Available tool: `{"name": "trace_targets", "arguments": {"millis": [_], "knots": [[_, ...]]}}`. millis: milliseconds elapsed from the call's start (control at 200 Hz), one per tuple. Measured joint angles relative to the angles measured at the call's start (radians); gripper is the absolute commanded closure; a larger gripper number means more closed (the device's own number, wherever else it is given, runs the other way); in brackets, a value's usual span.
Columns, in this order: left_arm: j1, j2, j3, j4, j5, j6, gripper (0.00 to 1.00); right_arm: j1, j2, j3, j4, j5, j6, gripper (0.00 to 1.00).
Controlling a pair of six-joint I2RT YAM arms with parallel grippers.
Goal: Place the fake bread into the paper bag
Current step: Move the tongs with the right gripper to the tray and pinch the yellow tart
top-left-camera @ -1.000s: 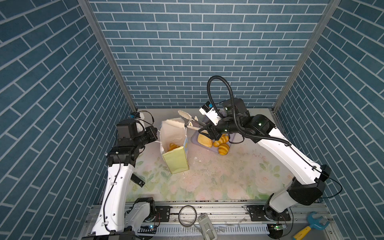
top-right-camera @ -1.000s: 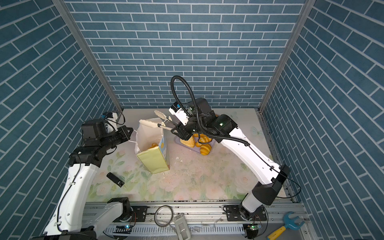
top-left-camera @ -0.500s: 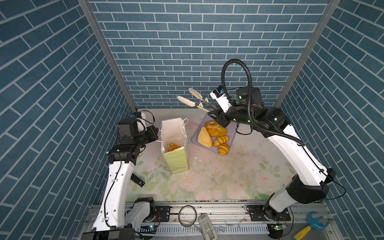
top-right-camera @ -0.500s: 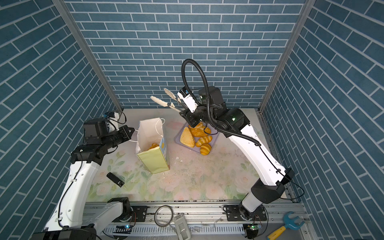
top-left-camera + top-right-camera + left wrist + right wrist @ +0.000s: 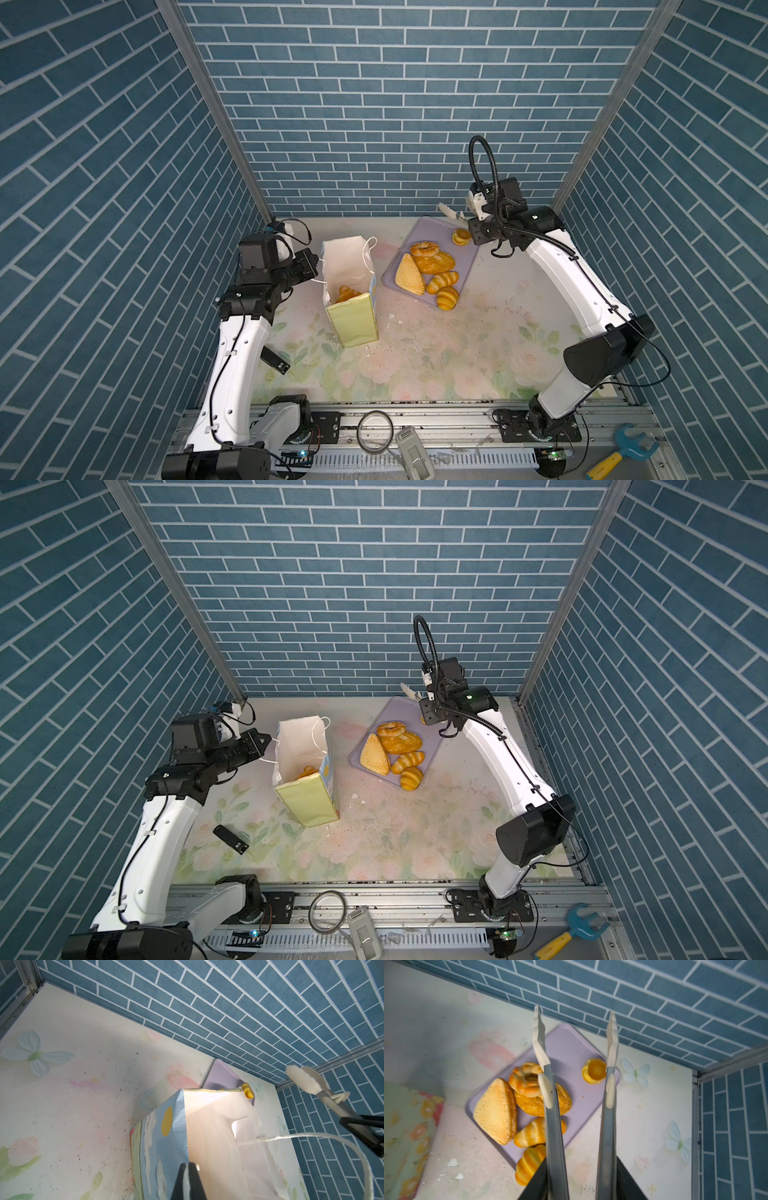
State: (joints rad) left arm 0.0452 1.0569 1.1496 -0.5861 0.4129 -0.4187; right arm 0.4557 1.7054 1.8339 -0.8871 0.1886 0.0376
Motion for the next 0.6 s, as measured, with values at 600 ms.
{"name": "trace_targets", "arguments": {"millis": [600], "knots": [[0.0,0.062,0.049,-0.023,-0.022,0.024,0.98,-0.101,0.382,0.124,0.066,0.022,0.063,0.5]]}}
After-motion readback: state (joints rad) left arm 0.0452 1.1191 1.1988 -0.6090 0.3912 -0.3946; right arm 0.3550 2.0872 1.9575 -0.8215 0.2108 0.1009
